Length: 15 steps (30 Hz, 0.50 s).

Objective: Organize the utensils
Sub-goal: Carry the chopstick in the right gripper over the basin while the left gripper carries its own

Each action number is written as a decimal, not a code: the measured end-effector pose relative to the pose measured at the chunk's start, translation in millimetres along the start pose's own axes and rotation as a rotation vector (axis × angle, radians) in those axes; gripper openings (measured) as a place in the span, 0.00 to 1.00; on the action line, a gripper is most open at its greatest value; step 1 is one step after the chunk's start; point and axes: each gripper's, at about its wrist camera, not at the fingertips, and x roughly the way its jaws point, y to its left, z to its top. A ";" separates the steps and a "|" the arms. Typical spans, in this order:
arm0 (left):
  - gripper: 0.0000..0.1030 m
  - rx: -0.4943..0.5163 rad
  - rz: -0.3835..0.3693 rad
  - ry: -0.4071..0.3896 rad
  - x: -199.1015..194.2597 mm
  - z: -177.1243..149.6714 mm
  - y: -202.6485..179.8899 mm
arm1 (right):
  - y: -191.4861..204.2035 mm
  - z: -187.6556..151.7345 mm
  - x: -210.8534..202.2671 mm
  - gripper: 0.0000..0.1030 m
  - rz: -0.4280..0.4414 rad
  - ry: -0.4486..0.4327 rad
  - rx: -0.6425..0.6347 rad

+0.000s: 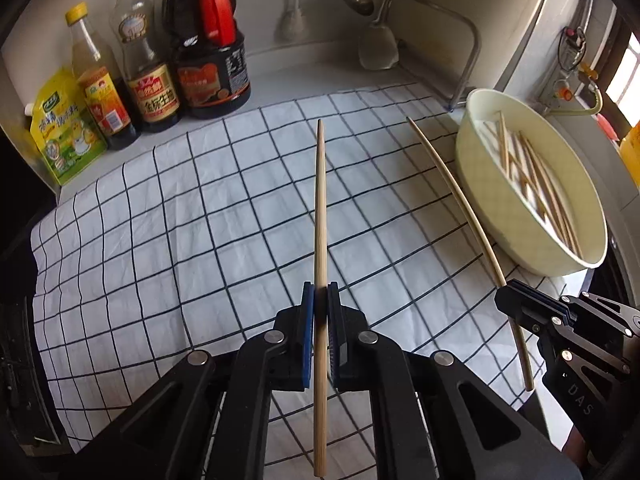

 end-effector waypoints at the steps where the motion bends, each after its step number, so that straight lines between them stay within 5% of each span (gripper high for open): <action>1: 0.07 0.012 -0.010 -0.012 -3.8 5.9 -4.0 | -4.9 2.4 -6.9 0.06 -0.007 -0.010 0.007; 15: 0.07 0.252 -0.191 -0.129 -24.5 74.2 -125.0 | -111.3 18.1 -79.3 0.06 -0.179 -0.149 0.189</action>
